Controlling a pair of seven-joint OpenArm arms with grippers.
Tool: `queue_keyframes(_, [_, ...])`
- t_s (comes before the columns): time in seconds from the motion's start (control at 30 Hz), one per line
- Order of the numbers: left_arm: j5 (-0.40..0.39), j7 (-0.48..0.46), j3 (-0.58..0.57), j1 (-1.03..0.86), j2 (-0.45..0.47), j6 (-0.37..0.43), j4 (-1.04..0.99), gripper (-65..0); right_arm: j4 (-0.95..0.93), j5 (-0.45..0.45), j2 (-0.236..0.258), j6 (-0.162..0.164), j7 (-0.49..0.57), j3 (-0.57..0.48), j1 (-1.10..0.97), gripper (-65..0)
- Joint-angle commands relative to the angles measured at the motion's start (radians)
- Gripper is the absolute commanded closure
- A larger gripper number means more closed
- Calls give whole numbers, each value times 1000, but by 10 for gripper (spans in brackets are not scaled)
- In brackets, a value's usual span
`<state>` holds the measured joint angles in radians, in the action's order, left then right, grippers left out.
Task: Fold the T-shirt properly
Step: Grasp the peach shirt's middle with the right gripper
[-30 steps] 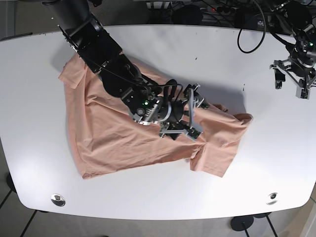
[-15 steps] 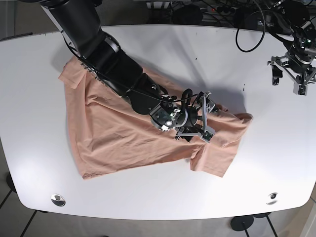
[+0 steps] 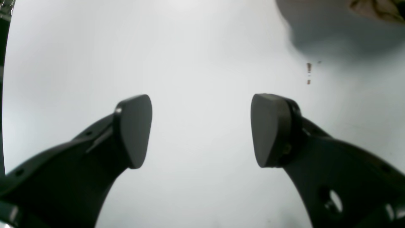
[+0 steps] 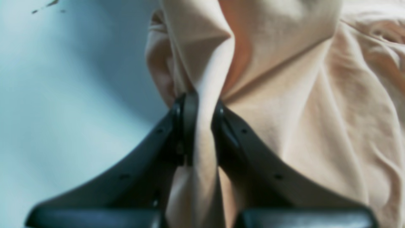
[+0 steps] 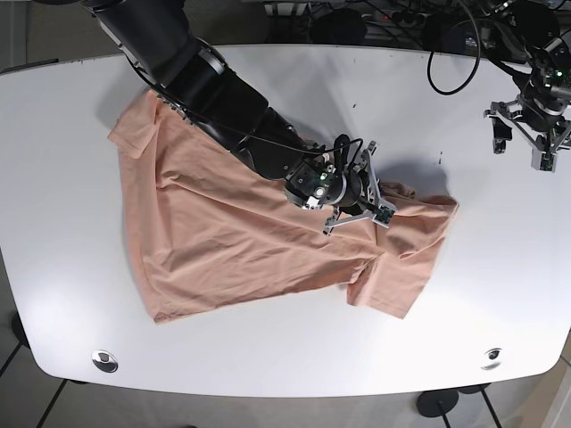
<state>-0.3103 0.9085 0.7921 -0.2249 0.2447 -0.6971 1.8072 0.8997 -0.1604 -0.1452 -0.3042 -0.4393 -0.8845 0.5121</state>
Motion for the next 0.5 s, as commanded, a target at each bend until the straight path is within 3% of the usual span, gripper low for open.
queue_keyframes(0.03, [-13, -21, 6, 3, 17, -1, 16, -451, 97, -8, -12, 15, 20, 12, 35, -17])
queue_keyframes(0.1, [-13, -21, 6, 3, 17, -1, 22, -451, 220, -1, -12, 33, -33, 100, 36, -17])
queue_keyframes(0.27, [-13, -21, 6, 2, 17, -1, 24, -449, 425, -6, -12, 36, -103, 222, 148, -17])
queue_keyframes(0.4, [-13, -21, 0, 2, -28, -1, 26, -346, 473, -11, -12, 38, -103, 276, 305, -17])
queue_keyframes(0.5, [-7, -21, -6, 2, -46, -1, 45, -338, 510, -11, -12, 40, -108, 304, 418, -17])
